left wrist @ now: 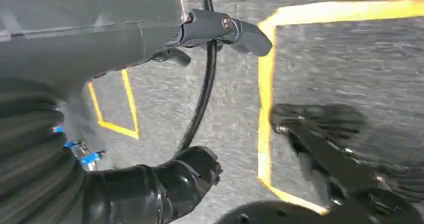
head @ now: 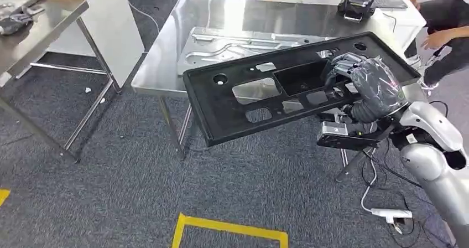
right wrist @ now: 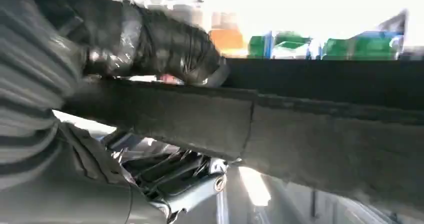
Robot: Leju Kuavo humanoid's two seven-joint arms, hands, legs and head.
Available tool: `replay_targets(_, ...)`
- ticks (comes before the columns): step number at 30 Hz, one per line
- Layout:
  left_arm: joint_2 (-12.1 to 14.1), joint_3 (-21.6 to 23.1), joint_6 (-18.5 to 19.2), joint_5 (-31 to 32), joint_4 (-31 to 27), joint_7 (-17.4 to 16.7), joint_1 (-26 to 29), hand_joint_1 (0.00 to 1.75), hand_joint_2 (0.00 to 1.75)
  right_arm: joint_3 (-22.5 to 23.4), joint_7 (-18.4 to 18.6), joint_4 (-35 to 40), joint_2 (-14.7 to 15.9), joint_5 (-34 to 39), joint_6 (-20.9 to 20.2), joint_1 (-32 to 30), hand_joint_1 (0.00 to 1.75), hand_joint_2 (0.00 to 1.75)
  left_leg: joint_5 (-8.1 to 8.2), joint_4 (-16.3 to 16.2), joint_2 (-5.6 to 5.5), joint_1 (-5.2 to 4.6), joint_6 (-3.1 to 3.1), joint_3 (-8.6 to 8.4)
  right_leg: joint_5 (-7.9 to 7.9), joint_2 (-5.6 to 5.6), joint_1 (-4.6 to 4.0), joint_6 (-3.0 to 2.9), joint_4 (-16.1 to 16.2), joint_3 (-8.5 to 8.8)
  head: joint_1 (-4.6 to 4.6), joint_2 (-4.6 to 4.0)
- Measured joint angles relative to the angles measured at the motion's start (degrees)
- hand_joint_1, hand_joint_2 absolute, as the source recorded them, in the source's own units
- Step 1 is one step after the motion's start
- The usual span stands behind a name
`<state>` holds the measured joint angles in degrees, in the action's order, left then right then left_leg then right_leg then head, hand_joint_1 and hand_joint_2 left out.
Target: Take the parts from the cabinet and place them on the table.
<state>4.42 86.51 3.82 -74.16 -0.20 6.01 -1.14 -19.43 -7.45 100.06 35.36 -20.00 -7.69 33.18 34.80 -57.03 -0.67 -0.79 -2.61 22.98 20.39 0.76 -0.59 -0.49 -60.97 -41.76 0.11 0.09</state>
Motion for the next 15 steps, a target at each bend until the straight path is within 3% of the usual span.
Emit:
replay_targets(1, 0.0, -0.02, 0.02, 0.0, 0.0, -0.09, -0.18, 0.0, 1.75, 0.06, 0.0, 0.07, 0.2, 0.0, 0.0, 0.17, 1.75, 1.75, -0.05, 0.39, 0.29, 0.21, 0.19, -1.23, 0.14, -0.43, -0.03, -0.39, 0.34, 0.29, 0.07, 0.0)
replay_targets(3, -0.07, -0.02, 0.07, 0.0, 0.0, 0.0, -0.51, 0.0, 1.75, 0.44, 0.07, 0.06, 0.37, 0.0, 0.04, 0.84, 1.75, 1.75, -2.53, -3.12, 0.59, 0.25, 1.04, 0.21, 1.03, -1.05, 0.28, -1.07, 1.3, 1.89, 0.02, 0.0)
replay_targets(4, -0.24, -0.02, 0.11, 0.0, -0.02, 0.02, -0.52, 0.0, 1.75, 0.53, 0.09, 0.04, 0.44, 0.0, 0.04, 1.02, 1.75, 1.75, -5.12, -8.51, 0.47, 0.46, 1.37, 3.53, 1.71, -1.21, 0.34, -1.51, 2.02, 3.39, 0.16, 0.0)
replay_targets(5, -0.24, -0.02, 0.24, 0.0, -0.02, 0.02, -0.58, 0.0, 1.75, 0.5, 0.09, 0.0, 0.42, 0.0, 0.02, 1.13, 1.75, 1.75, -6.33, -13.42, 0.46, 0.56, 1.58, 6.83, 2.42, -1.26, 0.43, -1.79, 2.5, 4.56, 0.02, 0.0)
replay_targets(6, -0.24, -0.02, 0.26, 0.0, -0.02, 0.02, -0.6, 0.0, 1.75, 0.46, 0.07, -0.02, 0.42, 0.0, 0.02, 1.12, 1.75, 1.75, -5.06, -17.07, 0.47, 0.68, 1.97, 10.11, 3.34, -1.52, 0.55, -1.8, 2.9, 5.87, 0.07, 0.0)
replay_targets(7, -0.22, -0.02, 0.26, 0.0, -0.02, 0.02, -0.54, 0.0, 1.75, 0.39, 0.07, -0.02, 0.42, 0.0, 0.0, 1.05, 1.75, 1.75, -2.01, -18.69, 0.48, 0.81, 2.12, 12.59, 4.3, -1.77, 0.64, -1.75, 3.13, 7.21, 0.07, 0.0)
replay_targets(9, -0.22, -0.02, 0.24, 0.0, 0.0, 0.02, -0.3, 0.0, 1.75, 0.39, 0.07, -0.07, 0.42, 0.0, 0.0, 1.11, 1.75, 1.75, 5.32, -18.19, 0.49, 1.03, 2.32, 16.1, 6.62, -2.45, 0.94, -1.52, 3.16, 10.14, 0.04, 0.0)
replay_targets(10, -0.22, -0.02, 0.24, 0.0, 0.0, 0.0, -0.2, 0.0, 1.75, 0.39, 0.07, -0.09, 0.42, 0.0, 0.0, 1.09, 1.75, 1.75, 7.2, -16.54, 0.48, 1.11, 2.32, 17.14, 7.81, -2.78, 1.08, -1.39, 3.16, 11.75, 0.04, 0.0)
replay_targets(11, -0.2, -0.02, 0.24, 0.0, 0.0, 0.02, -0.12, 0.0, 1.75, 0.35, 0.07, -0.11, 0.42, 0.0, 0.0, 1.1, 1.75, 1.75, 6.59, -14.01, 0.44, 1.14, 2.36, 17.72, 8.96, -3.09, 1.22, -1.23, 3.16, 13.3, 0.07, 0.0)
replay_targets(12, -0.2, -0.02, 0.24, 0.0, 0.0, 0.0, -0.03, 0.0, 1.75, 0.35, 0.07, -0.11, 0.42, 0.0, 0.0, 1.11, 1.75, 1.75, 2.9, -10.63, 0.3, 1.14, 2.4, 17.96, 10.17, -3.37, 1.36, -0.99, 3.16, 14.78, 0.04, 0.0)
replay_targets(14, -0.2, -0.04, 0.24, 0.0, 0.0, 0.0, 0.45, 0.0, 1.75, 0.17, 0.07, -0.26, 0.31, 0.0, -0.04, 1.15, 1.75, 1.75, -13.39, -2.49, -1.25, 1.07, 2.41, 19.19, 12.42, -4.11, 1.41, -0.42, 2.48, 16.73, 0.06, 0.0)
replay_targets(15, -0.06, -0.04, 0.24, 0.0, 0.02, 0.0, 0.44, 0.0, 1.75, 0.07, 0.07, -0.33, 0.15, 0.0, -0.11, 1.18, 1.75, 1.75, -14.71, -2.58, -1.3, 0.88, 1.97, 18.35, 13.55, -4.86, 1.28, 0.14, 2.9, 16.49, 0.02, 0.0)
